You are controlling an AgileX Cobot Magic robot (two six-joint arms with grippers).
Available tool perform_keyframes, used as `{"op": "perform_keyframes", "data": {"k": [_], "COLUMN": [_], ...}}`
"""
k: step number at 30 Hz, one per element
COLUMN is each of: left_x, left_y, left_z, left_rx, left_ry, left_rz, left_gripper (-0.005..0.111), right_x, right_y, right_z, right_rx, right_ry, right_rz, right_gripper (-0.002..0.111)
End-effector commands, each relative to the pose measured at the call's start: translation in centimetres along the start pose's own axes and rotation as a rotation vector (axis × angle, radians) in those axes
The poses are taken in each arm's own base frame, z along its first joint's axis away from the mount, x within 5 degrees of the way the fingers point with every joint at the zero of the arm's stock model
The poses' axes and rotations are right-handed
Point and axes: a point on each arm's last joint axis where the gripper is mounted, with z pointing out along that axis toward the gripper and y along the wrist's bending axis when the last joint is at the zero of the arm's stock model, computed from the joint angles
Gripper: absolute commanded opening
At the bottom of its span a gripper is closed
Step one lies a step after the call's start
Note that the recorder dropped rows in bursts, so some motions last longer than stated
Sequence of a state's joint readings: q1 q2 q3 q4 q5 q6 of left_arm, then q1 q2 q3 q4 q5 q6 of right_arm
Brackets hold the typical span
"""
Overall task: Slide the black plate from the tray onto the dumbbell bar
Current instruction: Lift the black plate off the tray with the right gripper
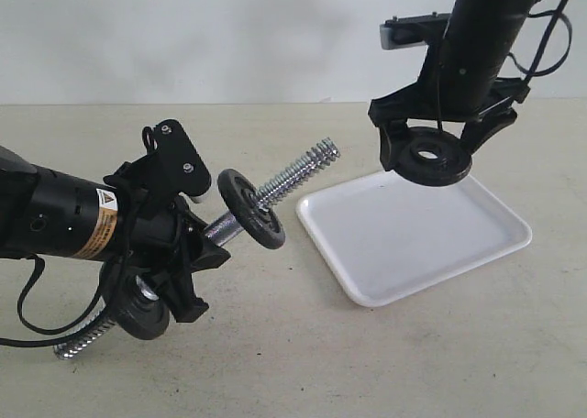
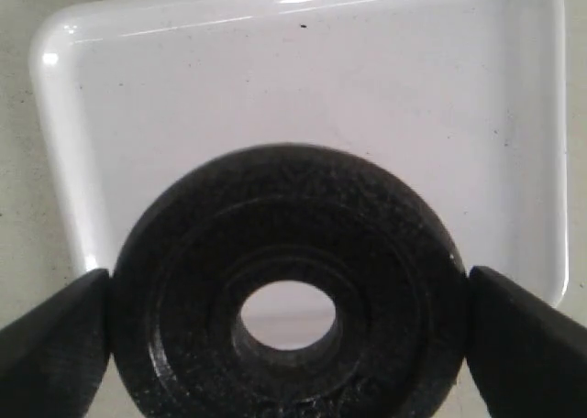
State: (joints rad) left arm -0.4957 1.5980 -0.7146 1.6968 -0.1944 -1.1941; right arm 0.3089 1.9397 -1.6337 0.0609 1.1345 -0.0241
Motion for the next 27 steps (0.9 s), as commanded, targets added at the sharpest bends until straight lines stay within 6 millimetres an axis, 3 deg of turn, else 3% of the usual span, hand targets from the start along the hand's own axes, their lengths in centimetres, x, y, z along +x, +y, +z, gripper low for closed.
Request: {"op": "perform_keyframes", "data": {"k": [1, 8, 13, 21, 27], "left_x": [-2.1, -1.7, -1.7, -1.3, -1.3], "left_y": [0.5, 0.4, 0.3, 0.2, 0.1], "left_z": [-1.6, -1.5, -1.5, -1.4, -1.4], "left_rx": [-0.026, -0.02, -0.019, -0.014, -0.01], "left_ry": [-0.091, -0.072, -0.066, -0.057, -0.057], "left_rz": [-0.018, 0.044, 0.071, 0.093, 0.109], "left_gripper": [0.004, 0.004, 0.004, 0.004, 0.004], "right_x": [0.6, 1.7, 1.4, 1.5, 1.4], "right_y": [0.3, 0.6, -0.2, -4.1, -4.1], "right_z": [-3.8, -7.0, -8.4, -9.0, -9.0], "right_rx": [-0.008, -0.064, -0.39, -0.42, -0.449], "right_ry": [-0.059, -0.095, -0.169, -0.225, -0.234], "right_rz": [0.0, 0.001, 0.059, 0.144, 0.143], "right_gripper": [0.0, 0.0, 0.0, 0.0, 0.0]}}
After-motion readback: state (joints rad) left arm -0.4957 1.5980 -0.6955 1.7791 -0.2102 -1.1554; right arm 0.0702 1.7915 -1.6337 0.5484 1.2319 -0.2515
